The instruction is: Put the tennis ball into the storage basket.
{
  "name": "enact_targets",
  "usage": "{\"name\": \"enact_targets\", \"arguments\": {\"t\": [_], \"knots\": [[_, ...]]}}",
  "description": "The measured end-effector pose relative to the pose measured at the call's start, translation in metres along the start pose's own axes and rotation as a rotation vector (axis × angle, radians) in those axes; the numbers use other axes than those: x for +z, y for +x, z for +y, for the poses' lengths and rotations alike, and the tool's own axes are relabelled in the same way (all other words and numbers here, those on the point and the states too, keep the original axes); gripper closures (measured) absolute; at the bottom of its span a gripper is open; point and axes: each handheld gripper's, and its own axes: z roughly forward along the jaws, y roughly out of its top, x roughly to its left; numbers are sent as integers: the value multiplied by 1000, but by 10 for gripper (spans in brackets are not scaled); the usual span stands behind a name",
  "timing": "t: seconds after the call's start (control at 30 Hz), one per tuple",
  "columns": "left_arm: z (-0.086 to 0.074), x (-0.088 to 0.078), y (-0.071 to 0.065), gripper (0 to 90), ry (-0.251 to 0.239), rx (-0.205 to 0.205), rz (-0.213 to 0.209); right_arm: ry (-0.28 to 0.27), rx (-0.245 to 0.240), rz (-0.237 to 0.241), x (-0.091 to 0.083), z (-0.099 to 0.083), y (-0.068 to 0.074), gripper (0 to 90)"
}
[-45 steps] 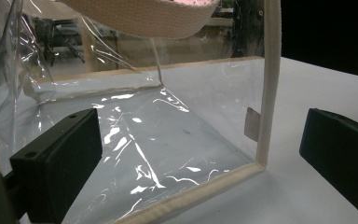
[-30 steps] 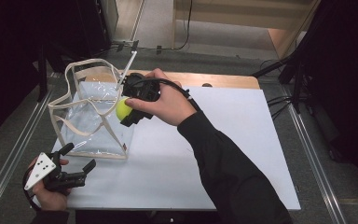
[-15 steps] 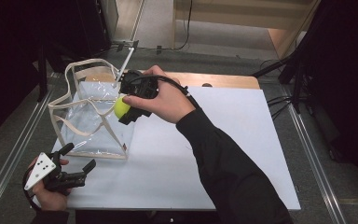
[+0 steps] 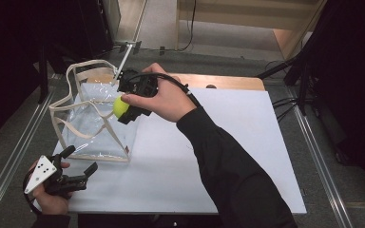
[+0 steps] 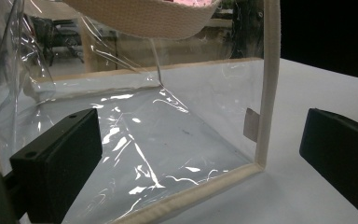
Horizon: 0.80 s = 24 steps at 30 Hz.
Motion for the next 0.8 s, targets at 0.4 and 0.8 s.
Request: {"name": "enact_targets", "arguments": {"t": [0.4,0.8], "knots": [[0,0,0,0,1,0,-1,-3,-8,-2,-6,9,-3,237],[0,0,1,0,-4,-4,-2,-5,-10,-9,-9,17,-3,237]]}}
